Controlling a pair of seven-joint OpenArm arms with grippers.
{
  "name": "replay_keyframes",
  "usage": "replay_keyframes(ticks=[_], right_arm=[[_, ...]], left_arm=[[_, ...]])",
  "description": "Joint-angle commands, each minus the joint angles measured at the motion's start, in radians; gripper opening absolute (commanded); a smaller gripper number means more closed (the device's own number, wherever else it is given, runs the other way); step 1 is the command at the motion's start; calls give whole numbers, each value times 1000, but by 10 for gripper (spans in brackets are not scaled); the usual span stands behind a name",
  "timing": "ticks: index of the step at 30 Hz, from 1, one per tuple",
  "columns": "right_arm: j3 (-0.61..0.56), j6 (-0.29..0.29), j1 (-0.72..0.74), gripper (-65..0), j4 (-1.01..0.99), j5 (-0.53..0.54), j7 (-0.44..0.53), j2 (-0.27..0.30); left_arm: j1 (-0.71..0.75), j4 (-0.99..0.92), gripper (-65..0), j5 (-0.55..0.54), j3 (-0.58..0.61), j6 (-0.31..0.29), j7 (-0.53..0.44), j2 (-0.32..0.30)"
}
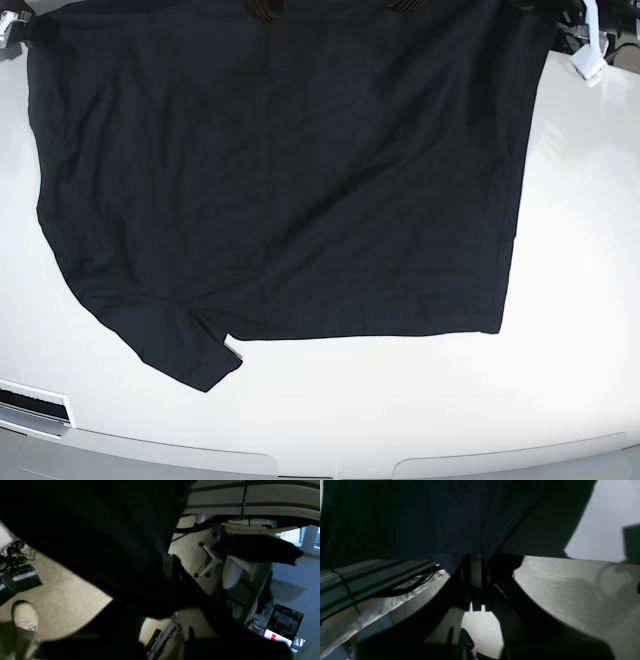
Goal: Layout the t-shirt on the table in an organized manner, then fold the t-shirt properly
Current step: 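Grasp the shirt edge with the left gripper and fold it over the body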
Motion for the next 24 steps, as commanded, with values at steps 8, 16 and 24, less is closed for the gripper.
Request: replay_keyframes(ticks=[8,16,24], right_arm=[[10,6,39,-650,13,107,4,20],[10,6,155,-650,5,9,4,15],[10,6,214,-650,2,-102,88,15]], left_arm=[[-140,30,-650,-18,-8,-5,-53,13],[-267,30,-650,-18,-8,-5,-64,72],[-335,29,-650,134,-8,-5,-189,71]])
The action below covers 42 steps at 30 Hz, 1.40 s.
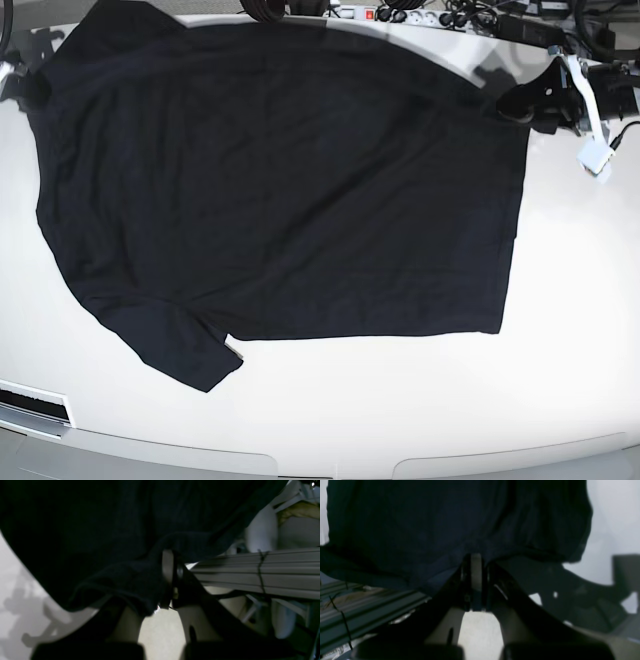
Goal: Layout the t-shirt on the table in an organized manner, then fold the t-shirt properly
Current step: 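Grasp the shirt edge with the left gripper and fold it over the body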
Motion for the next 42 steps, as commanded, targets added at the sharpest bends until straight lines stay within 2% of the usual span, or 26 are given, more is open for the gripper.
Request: replay_keyframes(ticks=[1,7,23,29,34,42], right_arm=[[10,6,7,-650,10,4,35,21],[10,6,14,-650,10,-109,175,20],[10,6,17,-650,10,-98,212,20],[10,6,34,-650,10,-106,214,-8],[10,6,53,-650,10,-105,215,-41],[10,6,101,-650,10,-114,214,-40]], left_arm=[[-12,12,-650,-12,-8,-5,-27,-18],[-45,12,-650,45,-8,-5,-57,-18],[-71,12,-650,225,-8,-5,-163,-18],[-71,12,-650,263,-8,-5,-184,-17],[-71,12,-650,356,-8,92,-237,-18],[-76,12,-650,368,-8,95,-272,-17]])
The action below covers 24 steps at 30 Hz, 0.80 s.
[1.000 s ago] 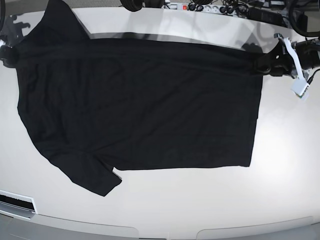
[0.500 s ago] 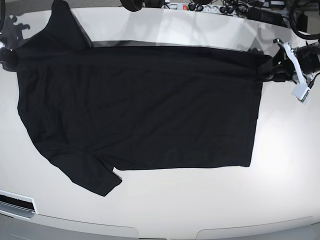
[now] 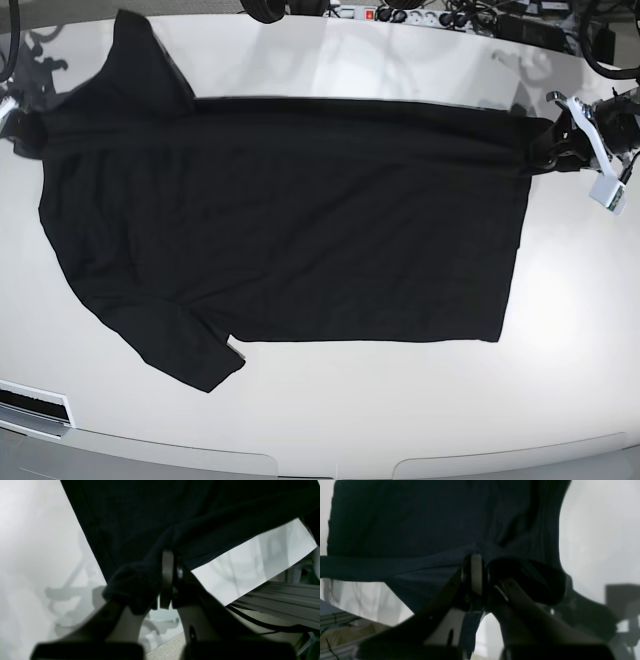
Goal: Layout the t-shirt on the table in an organized manner, then fold the t-shirt properly
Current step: 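Grasp the shirt edge with the left gripper and fold it over the body, then move the right gripper to the shirt's shoulder edge and grasp it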
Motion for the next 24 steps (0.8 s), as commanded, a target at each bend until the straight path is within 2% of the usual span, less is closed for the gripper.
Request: replay_keyframes(ticks=[1,6,7,9,10,11,13,18,20,24], right_arm=[[10,5,9,-650,11,14,21,20],[9,5,43,-638,11,3,21,20],[8,5,43,-548,11,3,21,20],[8,5,43,-330,11,3,21,20],[8,5,43,-251,11,3,21,21],[8,5,43,-208,11,3,20,23],[9,5,43,-200,11,3,15,23],[8,5,26,-200,11,34,-72,14],[8,5,-8,-200,11,50,-74,-10],[8,5,-62,-200,11,56,-68,-95]], left_arm=[[-14,12,-650,-5,-8,1,-25,-17],[-62,12,-650,18,-8,1,-22,-18],[-70,12,-630,17,-8,1,-17,-18],[-81,12,-498,19,-8,0,-14,-18],[-85,12,-428,24,-8,1,-14,-20],[-87,12,-367,30,-8,2,-16,-21],[-86,12,-298,39,-8,4,-18,-23],[-85,12,-296,58,-8,55,-18,-23],[-85,12,-296,63,-8,54,-17,-23],[-85,12,-296,61,-8,54,-18,-23]])
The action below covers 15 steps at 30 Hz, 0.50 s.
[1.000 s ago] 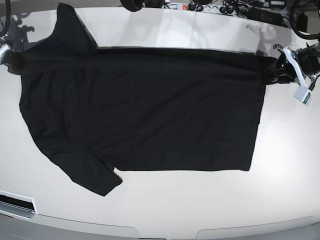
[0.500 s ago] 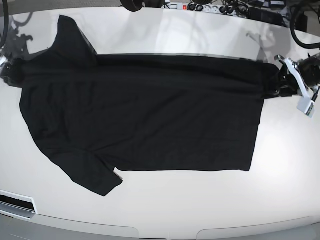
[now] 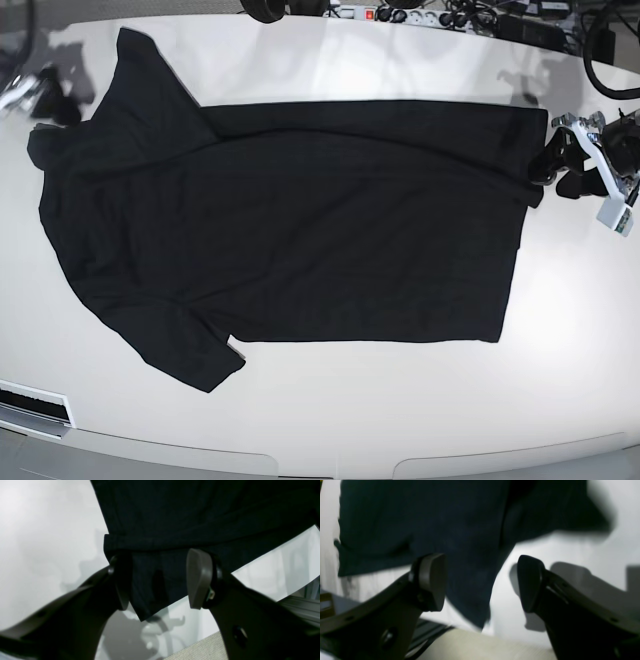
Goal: Layout the t-shirt on the table in an organized manner, then fold the t-shirt properly
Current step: 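Move the right gripper to the shirt's shoulder edge and grasp it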
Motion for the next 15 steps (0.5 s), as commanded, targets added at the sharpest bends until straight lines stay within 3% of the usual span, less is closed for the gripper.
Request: replay_keyframes(ticks=[1,8,11,15], right_arm=[[8,6,-5,-200,13,26,22,3],[-27,6,-10,-200,13,-21,37,-105],[-86,5,-10,-200,13,-203,133,-116],[-161,-89,-10,-200,13,-365,225,-115]], left_arm=[[-8,13,-296,-18,-8,1,-22,-19],[-7,13,-296,-21,-8,1,-21,-20],[-7,13,-296,-45,-8,1,-11,-20],[-7,13,-296,-60,-8,0,-9,-20]])
